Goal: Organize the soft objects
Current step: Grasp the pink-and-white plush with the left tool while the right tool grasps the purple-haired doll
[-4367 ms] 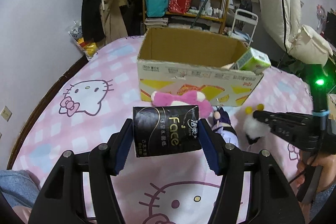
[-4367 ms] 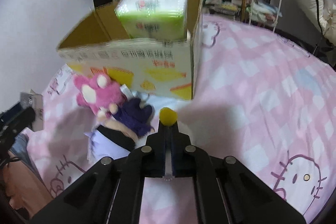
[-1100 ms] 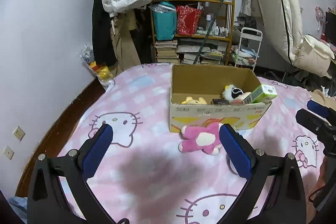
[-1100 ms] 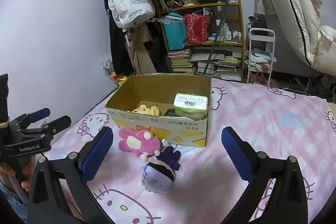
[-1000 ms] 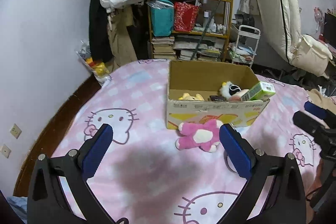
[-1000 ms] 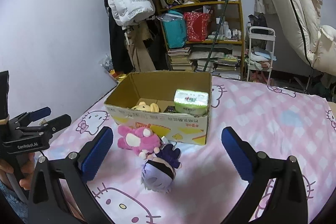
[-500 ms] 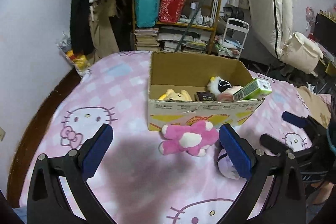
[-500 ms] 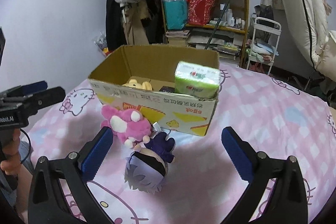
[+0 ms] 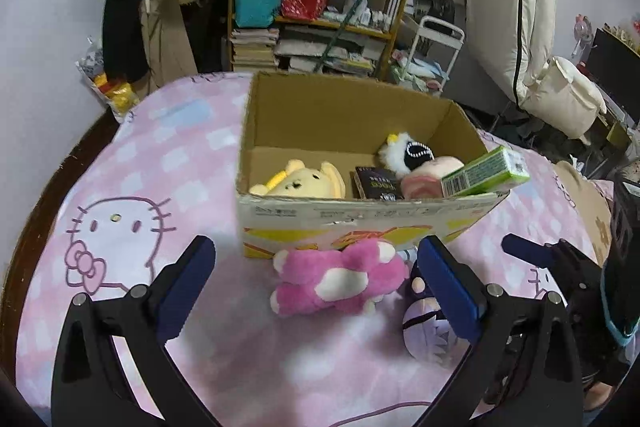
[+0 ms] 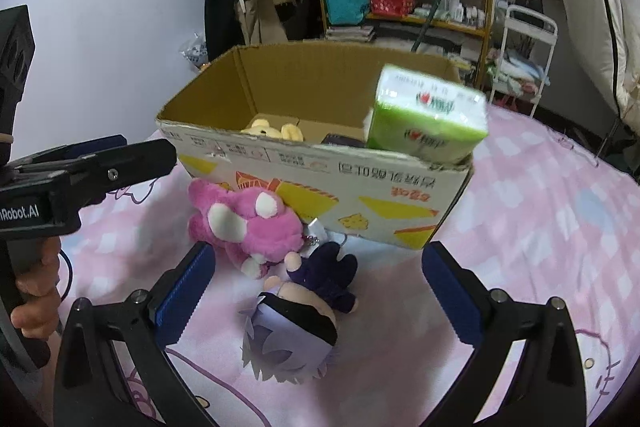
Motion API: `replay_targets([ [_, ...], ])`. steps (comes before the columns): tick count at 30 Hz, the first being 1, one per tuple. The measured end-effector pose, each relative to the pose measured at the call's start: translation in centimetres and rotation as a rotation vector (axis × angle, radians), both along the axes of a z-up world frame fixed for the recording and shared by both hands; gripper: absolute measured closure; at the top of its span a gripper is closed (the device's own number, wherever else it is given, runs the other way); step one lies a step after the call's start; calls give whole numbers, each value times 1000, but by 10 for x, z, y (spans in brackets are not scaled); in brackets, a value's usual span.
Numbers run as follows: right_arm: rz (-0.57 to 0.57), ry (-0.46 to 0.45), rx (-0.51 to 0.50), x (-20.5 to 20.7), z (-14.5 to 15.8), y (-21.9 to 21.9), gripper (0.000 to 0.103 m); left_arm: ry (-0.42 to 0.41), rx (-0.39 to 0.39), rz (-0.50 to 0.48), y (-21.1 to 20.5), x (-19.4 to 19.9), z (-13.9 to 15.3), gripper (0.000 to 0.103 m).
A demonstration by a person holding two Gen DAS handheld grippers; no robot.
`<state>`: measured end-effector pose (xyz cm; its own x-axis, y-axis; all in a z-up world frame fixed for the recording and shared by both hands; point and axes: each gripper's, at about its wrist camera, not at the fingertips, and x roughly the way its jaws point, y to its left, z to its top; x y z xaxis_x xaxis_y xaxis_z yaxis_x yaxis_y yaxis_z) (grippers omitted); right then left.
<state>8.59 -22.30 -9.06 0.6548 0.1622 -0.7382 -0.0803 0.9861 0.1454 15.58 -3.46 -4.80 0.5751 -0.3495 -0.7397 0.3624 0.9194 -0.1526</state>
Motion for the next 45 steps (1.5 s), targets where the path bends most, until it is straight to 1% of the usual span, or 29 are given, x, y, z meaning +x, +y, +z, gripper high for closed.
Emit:
replay_targets([
  [5, -25, 67, 61, 7, -17, -5, 0, 48, -26, -20, -6, 7, -15, 3],
  [9, -30, 106, 69, 9, -29, -7, 0, 22, 3, -67, -19, 4, -21, 3],
  [12, -9, 131, 86, 14, -32, -8, 0, 27, 21, -83, -27, 7, -26, 3],
  [17, 8, 165, 105, 21, -41, -10, 0, 71, 23, -95, -33, 18, -36, 3],
  [20, 16, 176, 106, 25, -44, -8, 0, 91, 42, -105, -39, 23, -44, 3],
  [21, 19, 178, 103, 26, -45, -7, 0, 110, 47, -115, -41, 26, -49, 3],
  [24, 25, 180, 85, 28, -48, 0, 0, 109, 81, -118, -46, 31, -55, 3],
  [27, 30, 191, 90, 33, -51, 6, 0, 121, 60, -109, -45, 36, -56, 3],
  [29, 37, 199, 118, 32, -54, 10, 0, 131, 53, -96, -42, 37, -57, 3],
  [32, 66, 208, 77, 35, -58, 20, 0, 134, 66, -84, -41, 39, -59, 3],
  [34, 74, 219, 77, 37, -62, 24, 0, 136, 80, -70, -42, 39, -62, 3],
  [36, 70, 237, 79, 41, -66, 27, 6, 133, 85, -65, -42, 39, -63, 3],
  [38, 62, 253, 77, 44, -71, 27, 7, 131, 98, -69, -44, 39, -65, 3],
  [39, 58, 258, 78, 45, -73, 26, 13, 134, 102, -72, -44, 39, -66, 2],
  [41, 54, 272, 89, 48, -77, 24, 20, 159, 109, -87, -44, 41, -71, 1],
  [42, 54, 276, 93, 49, -78, 22, 20, 180, 107, -88, -45, 43, -74, 1],
  [44, 50, 276, 104, 49, -78, 18, 20, 240, 56, -79, -41, 48, -83, 0],
  [45, 52, 274, 97, 50, -77, 18, 20, 249, 43, -73, -39, 49, -84, 0],
])
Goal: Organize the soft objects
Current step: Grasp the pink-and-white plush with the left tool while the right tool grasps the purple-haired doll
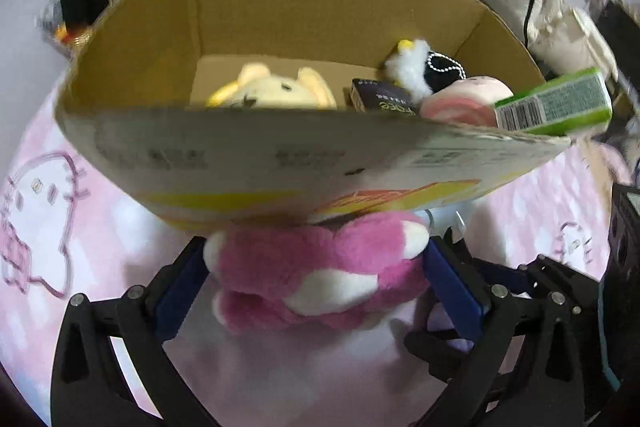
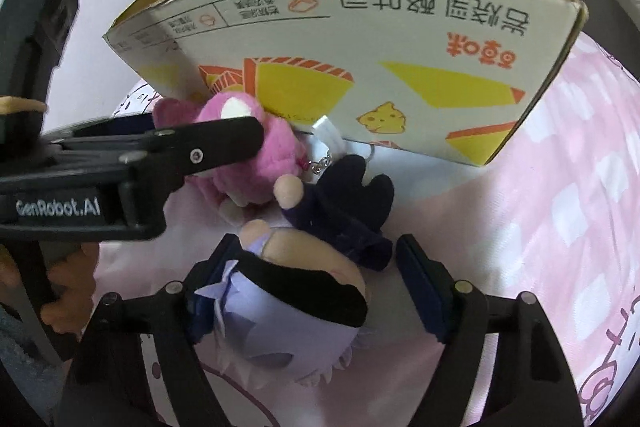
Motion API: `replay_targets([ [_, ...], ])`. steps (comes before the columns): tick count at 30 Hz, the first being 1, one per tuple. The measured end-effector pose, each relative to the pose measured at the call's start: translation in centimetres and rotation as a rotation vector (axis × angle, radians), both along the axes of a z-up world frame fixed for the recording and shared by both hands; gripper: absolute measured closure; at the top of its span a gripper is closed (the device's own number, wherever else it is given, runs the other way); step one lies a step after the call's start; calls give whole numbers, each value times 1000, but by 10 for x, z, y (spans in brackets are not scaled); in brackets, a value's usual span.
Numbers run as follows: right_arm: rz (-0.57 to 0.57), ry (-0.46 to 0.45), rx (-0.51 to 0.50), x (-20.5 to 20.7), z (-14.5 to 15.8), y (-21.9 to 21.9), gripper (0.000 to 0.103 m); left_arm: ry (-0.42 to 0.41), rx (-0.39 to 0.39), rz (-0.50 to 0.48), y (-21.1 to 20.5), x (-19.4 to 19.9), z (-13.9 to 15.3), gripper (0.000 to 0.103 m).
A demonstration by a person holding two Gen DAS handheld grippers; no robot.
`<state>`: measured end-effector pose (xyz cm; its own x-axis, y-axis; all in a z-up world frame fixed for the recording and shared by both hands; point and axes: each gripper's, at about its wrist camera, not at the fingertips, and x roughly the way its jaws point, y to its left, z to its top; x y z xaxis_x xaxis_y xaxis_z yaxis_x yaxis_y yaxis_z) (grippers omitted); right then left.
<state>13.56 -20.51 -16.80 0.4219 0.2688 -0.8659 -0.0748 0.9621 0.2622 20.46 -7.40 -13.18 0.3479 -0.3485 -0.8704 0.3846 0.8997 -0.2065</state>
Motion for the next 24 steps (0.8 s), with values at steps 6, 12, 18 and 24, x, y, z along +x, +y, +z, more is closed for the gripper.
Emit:
replay_targets([
  [6, 4, 4, 2, 0, -2, 1, 20, -10, -13, 9, 2, -2, -3, 2],
  [12, -13, -42, 3, -11, 7, -19, 30, -107, 34, 54, -1, -16, 10, 14],
  [18, -10, -53, 10, -13, 16, -23, 45, -72, 11, 89, 10, -20, 11, 17],
  [24, -28, -82, 25, -22, 21, -26, 51, -122, 55, 92, 14, -34, 21, 27],
])
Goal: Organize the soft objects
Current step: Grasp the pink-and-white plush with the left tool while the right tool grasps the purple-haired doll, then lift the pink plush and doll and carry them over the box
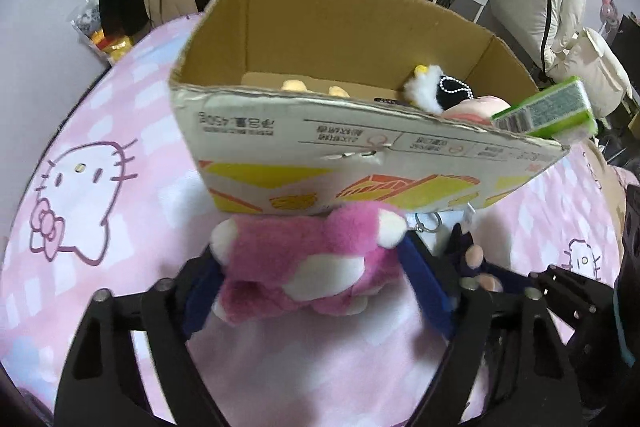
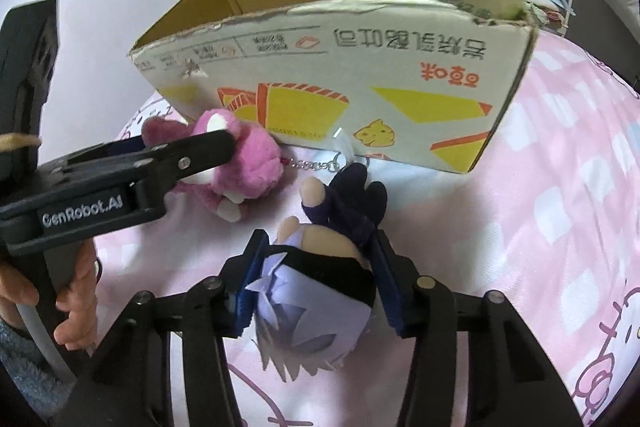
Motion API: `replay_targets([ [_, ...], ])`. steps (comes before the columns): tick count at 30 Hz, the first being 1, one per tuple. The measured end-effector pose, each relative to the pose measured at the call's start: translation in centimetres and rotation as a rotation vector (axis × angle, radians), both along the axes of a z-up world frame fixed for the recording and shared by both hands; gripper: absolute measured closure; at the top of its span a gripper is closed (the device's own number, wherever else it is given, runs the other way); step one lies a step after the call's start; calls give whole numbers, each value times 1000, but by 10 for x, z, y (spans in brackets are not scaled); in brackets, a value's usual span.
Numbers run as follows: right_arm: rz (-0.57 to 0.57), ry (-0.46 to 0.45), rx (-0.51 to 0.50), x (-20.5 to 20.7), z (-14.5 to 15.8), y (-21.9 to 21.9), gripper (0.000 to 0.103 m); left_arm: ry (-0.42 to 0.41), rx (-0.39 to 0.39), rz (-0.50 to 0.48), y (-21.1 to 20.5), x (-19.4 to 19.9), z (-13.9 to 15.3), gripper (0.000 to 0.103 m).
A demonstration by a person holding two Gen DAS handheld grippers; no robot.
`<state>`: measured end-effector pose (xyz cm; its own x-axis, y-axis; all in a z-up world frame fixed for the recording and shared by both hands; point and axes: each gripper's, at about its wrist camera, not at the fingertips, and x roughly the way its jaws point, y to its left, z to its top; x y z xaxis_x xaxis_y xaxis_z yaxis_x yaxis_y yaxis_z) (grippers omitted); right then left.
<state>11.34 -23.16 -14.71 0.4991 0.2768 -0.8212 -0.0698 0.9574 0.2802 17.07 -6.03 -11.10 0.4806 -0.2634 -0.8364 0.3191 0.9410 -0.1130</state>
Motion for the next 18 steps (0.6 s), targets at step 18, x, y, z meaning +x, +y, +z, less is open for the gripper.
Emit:
replay_targets([
  [18, -10, -21, -85, -19, 1, -11, 51, 41, -39, 31, 13, 5, -10, 30],
])
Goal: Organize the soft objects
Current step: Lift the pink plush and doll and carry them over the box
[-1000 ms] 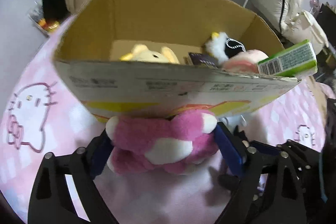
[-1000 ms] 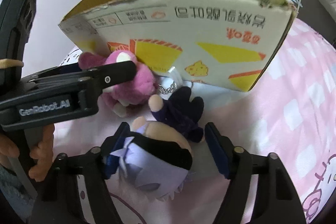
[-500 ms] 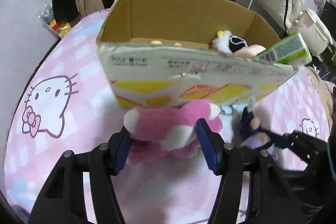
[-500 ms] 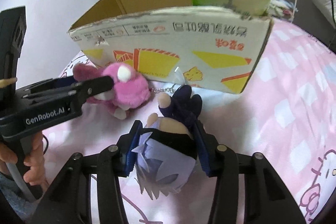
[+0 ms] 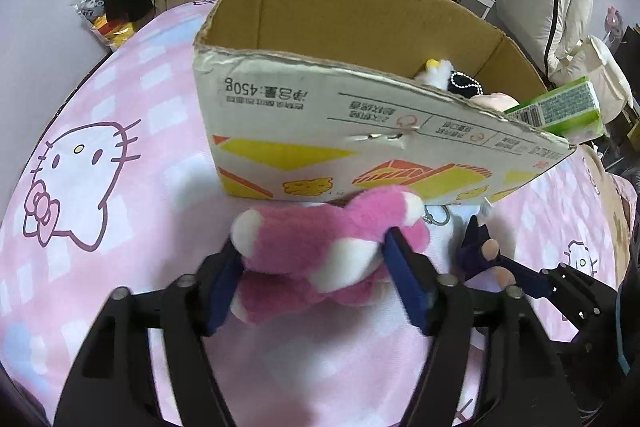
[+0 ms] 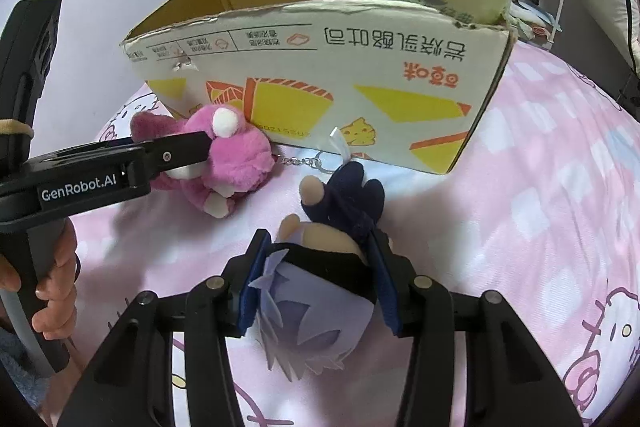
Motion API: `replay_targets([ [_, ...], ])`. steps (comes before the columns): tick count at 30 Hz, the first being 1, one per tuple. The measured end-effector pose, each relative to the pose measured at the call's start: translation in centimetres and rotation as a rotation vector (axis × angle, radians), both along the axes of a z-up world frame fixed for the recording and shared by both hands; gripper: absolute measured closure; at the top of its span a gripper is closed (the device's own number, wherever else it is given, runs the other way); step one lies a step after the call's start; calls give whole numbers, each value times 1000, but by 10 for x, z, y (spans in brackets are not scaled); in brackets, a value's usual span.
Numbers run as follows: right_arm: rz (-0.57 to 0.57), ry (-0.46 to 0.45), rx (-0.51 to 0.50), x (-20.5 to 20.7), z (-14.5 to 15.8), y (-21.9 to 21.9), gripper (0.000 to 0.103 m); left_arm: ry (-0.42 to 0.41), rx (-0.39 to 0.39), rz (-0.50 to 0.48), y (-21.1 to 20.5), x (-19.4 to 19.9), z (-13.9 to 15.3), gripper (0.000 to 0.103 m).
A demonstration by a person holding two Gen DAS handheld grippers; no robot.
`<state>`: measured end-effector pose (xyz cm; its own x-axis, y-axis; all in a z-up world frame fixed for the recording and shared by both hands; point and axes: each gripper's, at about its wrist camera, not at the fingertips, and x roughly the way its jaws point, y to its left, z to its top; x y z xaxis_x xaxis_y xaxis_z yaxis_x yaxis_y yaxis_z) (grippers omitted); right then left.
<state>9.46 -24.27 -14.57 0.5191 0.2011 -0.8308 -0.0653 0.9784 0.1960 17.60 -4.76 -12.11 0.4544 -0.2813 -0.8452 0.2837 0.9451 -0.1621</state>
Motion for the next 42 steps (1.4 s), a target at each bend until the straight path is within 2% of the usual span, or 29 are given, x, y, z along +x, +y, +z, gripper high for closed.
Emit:
replay_targets([
  [4, -10, -3, 17, -10, -2, 5, 51, -42, 19, 56, 3, 0, -2, 22],
  [9, -15, 2, 42, -2, 1, 1, 51, 31, -80, 26, 5, 6, -12, 19],
  [13, 5, 3, 36, -1, 0, 1, 51, 55, -110, 2, 1, 7, -15, 19],
  [18, 5, 8, 48, 4, -3, 0, 50, 41, -73, -62, -15, 2, -16, 19],
  [20, 4, 7, 53, 4, -3, -1, 50, 36, -24, -104, -25, -2, -19, 19],
  [21, 3, 9, 56, 4, -3, -2, 50, 24, 10, -133, -32, -5, -21, 20],
  [23, 8, 8, 47, 2, -2, -2, 50, 8, 5, -137, -35, -8, -20, 27],
  [25, 7, 7, 45, 2, -1, -2, 51, 6, 4, -160, -40, -8, -18, 41],
  [28, 5, 8, 43, 0, 0, -2, 51, -3, -15, -171, -42, -12, -14, 52],
  [34, -11, -11, 18, -6, 6, -2, 52, -45, -16, -170, -37, -28, 1, 56],
  [42, -101, -87, 52, -23, 32, -20, 52, -167, 19, -150, -28, -59, 36, 56],
])
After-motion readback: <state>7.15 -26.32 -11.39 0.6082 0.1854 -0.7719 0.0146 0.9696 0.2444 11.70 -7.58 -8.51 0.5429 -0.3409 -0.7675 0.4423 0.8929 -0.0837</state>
